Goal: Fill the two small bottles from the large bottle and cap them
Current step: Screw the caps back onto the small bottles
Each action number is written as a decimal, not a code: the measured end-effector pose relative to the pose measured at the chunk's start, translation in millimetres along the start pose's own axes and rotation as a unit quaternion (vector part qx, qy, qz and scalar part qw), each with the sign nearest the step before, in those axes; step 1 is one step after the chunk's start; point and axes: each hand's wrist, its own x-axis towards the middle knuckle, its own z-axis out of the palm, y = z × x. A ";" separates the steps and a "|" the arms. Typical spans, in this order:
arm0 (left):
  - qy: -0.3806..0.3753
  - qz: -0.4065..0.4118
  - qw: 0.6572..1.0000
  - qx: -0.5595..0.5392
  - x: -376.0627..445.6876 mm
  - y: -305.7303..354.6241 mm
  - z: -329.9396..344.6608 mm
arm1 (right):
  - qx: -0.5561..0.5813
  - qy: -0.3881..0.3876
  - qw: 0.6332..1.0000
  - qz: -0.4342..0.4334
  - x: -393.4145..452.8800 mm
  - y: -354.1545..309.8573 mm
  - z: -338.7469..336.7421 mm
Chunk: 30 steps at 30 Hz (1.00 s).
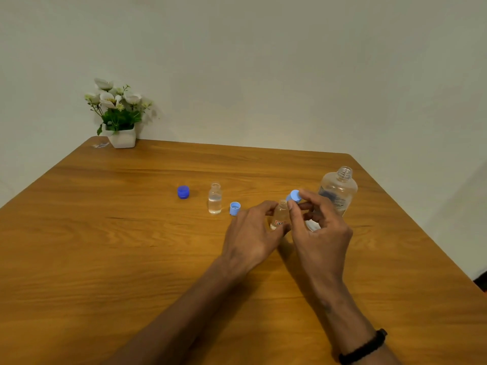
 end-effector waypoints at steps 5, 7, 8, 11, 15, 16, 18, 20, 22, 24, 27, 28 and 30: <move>0.002 -0.005 0.999 -0.046 0.9 -8.2 4.5 | 0.002 -0.008 1.000 0.013 0.8 1.3 -0.3; 0.007 0.001 0.999 -0.049 -0.4 -8.4 4.1 | -0.001 -0.017 1.000 0.015 0.2 0.7 0.0; 0.009 0.004 0.999 -0.050 -0.6 -8.9 4.8 | -0.003 -0.022 1.000 0.015 0.1 0.3 0.2; 0.020 0.011 0.998 -0.054 -0.8 -11.1 6.2 | -0.007 -0.032 0.999 0.011 -0.3 -2.1 0.4; 0.019 0.018 0.999 -0.046 -1.2 -11.8 5.0 | -0.008 -0.040 0.999 0.023 0.0 -4.2 1.0; 0.016 0.023 0.999 -0.044 -2.0 -11.6 4.8 | -0.007 -0.040 0.999 0.028 0.2 -4.8 1.2; 0.014 0.035 0.998 -0.043 -4.3 -9.9 3.8 | -0.007 -0.039 0.999 0.028 0.6 -5.2 0.9; 0.016 0.038 0.998 -0.041 -5.3 -7.3 2.9 | 0.002 -0.034 0.999 0.032 1.4 -4.1 0.7; 0.030 0.036 0.998 -0.047 -5.4 -5.7 3.1 | 0.020 -0.031 0.999 0.040 3.5 -3.2 2.8; 0.058 0.032 0.996 -0.067 -4.7 -5.0 1.6 | 0.049 -0.035 0.996 0.063 6.7 -7.8 6.9; 0.084 0.025 0.992 -0.093 -3.7 -5.3 -2.5 | 0.134 -0.035 0.984 0.115 17.6 -21.0 8.7; 0.096 0.022 0.990 -0.101 -3.1 -6.1 -4.9 | 0.151 -0.036 0.981 0.119 22.4 -23.9 10.2; 0.117 0.014 0.987 -0.113 -1.6 -7.6 -9.8 | 0.177 -0.053 0.976 0.114 30.6 -26.5 15.6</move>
